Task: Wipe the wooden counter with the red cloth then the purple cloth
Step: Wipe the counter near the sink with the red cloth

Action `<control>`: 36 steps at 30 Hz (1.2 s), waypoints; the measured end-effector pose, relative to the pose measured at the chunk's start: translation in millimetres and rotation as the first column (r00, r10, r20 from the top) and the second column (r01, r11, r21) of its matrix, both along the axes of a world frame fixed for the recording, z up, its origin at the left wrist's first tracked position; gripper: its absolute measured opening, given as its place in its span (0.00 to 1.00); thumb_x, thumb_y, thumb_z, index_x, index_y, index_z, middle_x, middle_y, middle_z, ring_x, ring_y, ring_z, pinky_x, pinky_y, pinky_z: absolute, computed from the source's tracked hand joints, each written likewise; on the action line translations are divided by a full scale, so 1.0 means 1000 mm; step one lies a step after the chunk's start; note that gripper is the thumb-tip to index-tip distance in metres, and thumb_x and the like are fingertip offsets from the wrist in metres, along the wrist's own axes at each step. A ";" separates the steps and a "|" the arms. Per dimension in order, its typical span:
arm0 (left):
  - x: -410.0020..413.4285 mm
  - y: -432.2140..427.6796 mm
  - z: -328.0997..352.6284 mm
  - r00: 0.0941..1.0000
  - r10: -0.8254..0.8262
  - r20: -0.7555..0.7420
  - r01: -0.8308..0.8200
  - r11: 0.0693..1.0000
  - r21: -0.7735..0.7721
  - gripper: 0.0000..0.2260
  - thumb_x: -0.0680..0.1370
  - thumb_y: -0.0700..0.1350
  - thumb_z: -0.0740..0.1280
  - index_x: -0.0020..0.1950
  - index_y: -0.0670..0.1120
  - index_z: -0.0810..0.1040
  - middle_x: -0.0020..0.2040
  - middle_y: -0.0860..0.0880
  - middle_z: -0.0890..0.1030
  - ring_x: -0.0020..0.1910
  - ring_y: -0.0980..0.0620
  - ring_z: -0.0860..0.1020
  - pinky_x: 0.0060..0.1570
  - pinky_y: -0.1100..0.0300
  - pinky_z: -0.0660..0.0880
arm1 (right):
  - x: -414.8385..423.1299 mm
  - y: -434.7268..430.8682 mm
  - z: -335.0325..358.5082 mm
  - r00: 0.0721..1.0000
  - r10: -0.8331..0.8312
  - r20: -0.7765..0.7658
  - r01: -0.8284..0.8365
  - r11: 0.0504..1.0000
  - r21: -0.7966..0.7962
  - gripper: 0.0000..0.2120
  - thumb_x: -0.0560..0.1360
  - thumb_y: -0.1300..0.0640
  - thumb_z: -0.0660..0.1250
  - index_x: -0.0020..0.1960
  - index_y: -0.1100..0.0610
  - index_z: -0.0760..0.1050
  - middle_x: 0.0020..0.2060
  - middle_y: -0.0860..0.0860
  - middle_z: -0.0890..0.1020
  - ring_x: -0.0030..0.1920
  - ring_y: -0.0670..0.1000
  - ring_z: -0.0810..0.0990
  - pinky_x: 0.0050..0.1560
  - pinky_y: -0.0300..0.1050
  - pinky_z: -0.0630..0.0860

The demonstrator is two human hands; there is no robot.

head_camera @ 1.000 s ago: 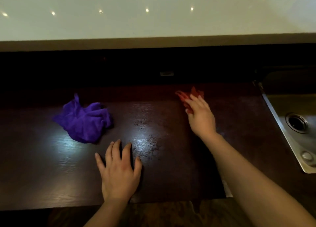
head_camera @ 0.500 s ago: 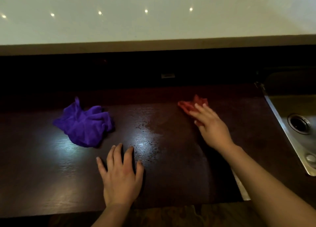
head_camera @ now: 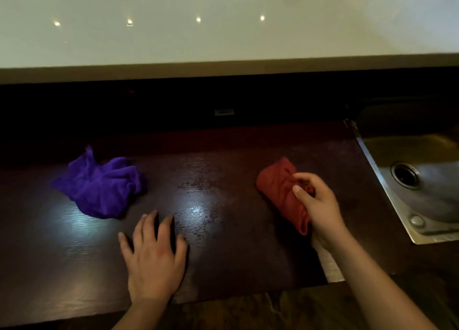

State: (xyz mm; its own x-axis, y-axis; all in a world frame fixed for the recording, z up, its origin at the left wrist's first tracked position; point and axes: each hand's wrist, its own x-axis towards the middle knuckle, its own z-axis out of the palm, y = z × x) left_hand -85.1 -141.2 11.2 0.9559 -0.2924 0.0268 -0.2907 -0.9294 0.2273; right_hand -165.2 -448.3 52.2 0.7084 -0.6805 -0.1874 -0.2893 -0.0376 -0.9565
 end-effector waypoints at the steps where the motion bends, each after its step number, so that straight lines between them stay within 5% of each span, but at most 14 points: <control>1: 0.000 0.000 0.000 1.000 0.003 0.002 -0.003 1.000 -0.004 0.23 0.74 0.56 0.56 0.65 0.49 0.74 0.69 0.41 0.72 0.71 0.40 0.66 0.69 0.28 0.56 | -0.006 -0.012 0.002 0.995 0.027 -0.092 -0.040 0.990 -0.137 0.13 0.76 0.65 0.67 0.58 0.53 0.78 0.56 0.53 0.81 0.55 0.50 0.80 0.58 0.46 0.74; 5: 0.000 -0.001 0.000 1.000 0.010 0.007 -0.010 1.000 -0.006 0.23 0.74 0.56 0.57 0.65 0.48 0.74 0.69 0.41 0.72 0.71 0.40 0.66 0.69 0.29 0.55 | -0.012 -0.029 -0.001 0.946 -0.008 -0.325 -0.237 0.667 -0.706 0.26 0.75 0.60 0.68 0.72 0.49 0.68 0.75 0.50 0.65 0.71 0.56 0.66 0.68 0.51 0.65; 10: 0.000 -0.002 0.001 1.000 0.021 0.020 -0.021 1.000 -0.022 0.24 0.73 0.55 0.57 0.65 0.47 0.75 0.68 0.41 0.72 0.70 0.39 0.67 0.70 0.30 0.54 | -0.013 -0.012 -0.037 0.752 0.186 -0.633 -0.659 0.177 -0.731 0.27 0.78 0.37 0.52 0.76 0.42 0.58 0.78 0.44 0.57 0.78 0.56 0.50 0.75 0.57 0.56; 12: 0.000 -0.002 0.001 0.999 0.020 0.026 -0.019 0.999 -0.030 0.23 0.73 0.55 0.57 0.65 0.47 0.75 0.68 0.40 0.72 0.70 0.39 0.68 0.70 0.30 0.54 | -0.013 -0.038 -0.042 0.758 0.107 -0.644 -0.651 0.196 -0.734 0.26 0.79 0.38 0.49 0.76 0.43 0.60 0.77 0.44 0.61 0.78 0.57 0.53 0.74 0.58 0.56; 15: 0.000 -0.002 0.002 1.000 0.011 0.006 -0.011 1.000 -0.004 0.23 0.74 0.55 0.57 0.65 0.47 0.75 0.69 0.40 0.72 0.70 0.38 0.67 0.70 0.30 0.54 | 0.005 -0.063 -0.036 0.777 -0.080 -0.625 -0.550 0.397 -0.734 0.25 0.81 0.40 0.48 0.76 0.46 0.61 0.77 0.46 0.61 0.78 0.59 0.52 0.75 0.60 0.53; 17: 0.001 -0.001 0.002 1.000 0.012 0.003 -0.011 1.000 -0.008 0.24 0.74 0.56 0.56 0.65 0.47 0.75 0.69 0.41 0.72 0.70 0.39 0.67 0.70 0.30 0.54 | 0.016 -0.040 -0.033 0.793 -0.111 -0.599 -0.500 0.443 -0.744 0.26 0.81 0.39 0.51 0.76 0.48 0.61 0.77 0.47 0.60 0.78 0.60 0.51 0.75 0.60 0.52; 21: 0.001 -0.001 0.000 1.000 0.009 0.019 -0.008 1.000 -0.017 0.23 0.74 0.55 0.57 0.64 0.47 0.75 0.68 0.41 0.72 0.69 0.39 0.68 0.69 0.29 0.55 | -0.015 0.044 -0.046 0.744 0.249 -0.620 -0.660 0.124 -0.741 0.28 0.80 0.36 0.48 0.76 0.45 0.59 0.78 0.44 0.58 0.78 0.57 0.51 0.75 0.59 0.52; 23: 0.001 0.000 -0.003 0.999 0.012 0.032 -0.012 1.000 -0.022 0.22 0.73 0.55 0.57 0.64 0.48 0.75 0.68 0.41 0.73 0.69 0.39 0.68 0.69 0.29 0.55 | -0.026 0.035 -0.045 0.696 0.325 -0.641 -0.693 0.066 -0.718 0.26 0.80 0.36 0.47 0.76 0.41 0.56 0.77 0.43 0.58 0.78 0.55 0.53 0.75 0.58 0.52; 26: 0.002 0.001 -0.006 0.999 0.004 0.039 -0.003 1.000 -0.018 0.22 0.74 0.55 0.57 0.65 0.49 0.74 0.68 0.42 0.72 0.69 0.40 0.67 0.69 0.30 0.55 | -0.003 -0.025 -0.040 0.757 0.084 -0.648 -0.649 0.206 -0.732 0.25 0.80 0.38 0.47 0.76 0.40 0.58 0.77 0.44 0.60 0.77 0.57 0.58 0.74 0.61 0.55; 28: 0.003 0.001 -0.007 1.000 -0.003 0.027 0.002 1.000 0.002 0.22 0.74 0.55 0.57 0.65 0.49 0.74 0.68 0.41 0.72 0.70 0.40 0.67 0.69 0.29 0.56 | 0.031 -0.058 -0.034 0.755 -0.067 -0.652 -0.580 0.396 -0.712 0.26 0.80 0.37 0.45 0.76 0.41 0.57 0.77 0.44 0.58 0.77 0.59 0.55 0.74 0.61 0.53; 30: 0.002 0.001 -0.006 1.000 -0.002 0.016 0.002 1.000 0.016 0.22 0.74 0.55 0.57 0.65 0.48 0.74 0.68 0.41 0.72 0.70 0.40 0.67 0.68 0.29 0.56 | 0.063 -0.053 -0.029 0.752 -0.108 -0.651 -0.532 0.483 -0.695 0.28 0.80 0.35 0.45 0.77 0.42 0.55 0.78 0.44 0.56 0.77 0.60 0.52 0.75 0.61 0.51; 33: 0.002 0.000 -0.003 1.000 0.002 0.011 -0.003 1.000 0.003 0.23 0.74 0.55 0.56 0.64 0.48 0.75 0.68 0.41 0.72 0.70 0.40 0.67 0.68 0.28 0.56 | 0.074 0.008 -0.032 0.777 0.012 -0.629 -0.590 0.363 -0.721 0.28 0.79 0.35 0.47 0.77 0.44 0.57 0.78 0.45 0.58 0.77 0.61 0.54 0.74 0.62 0.54; 36: 0.001 0.000 -0.003 1.000 0.005 0.000 -0.005 1.000 0.004 0.23 0.74 0.55 0.56 0.65 0.48 0.74 0.69 0.41 0.72 0.70 0.40 0.67 0.69 0.29 0.56 | 0.036 0.091 -0.044 0.745 0.321 -0.585 -0.655 0.178 -0.735 0.27 0.79 0.35 0.50 0.75 0.43 0.60 0.77 0.44 0.60 0.77 0.61 0.53 0.73 0.64 0.53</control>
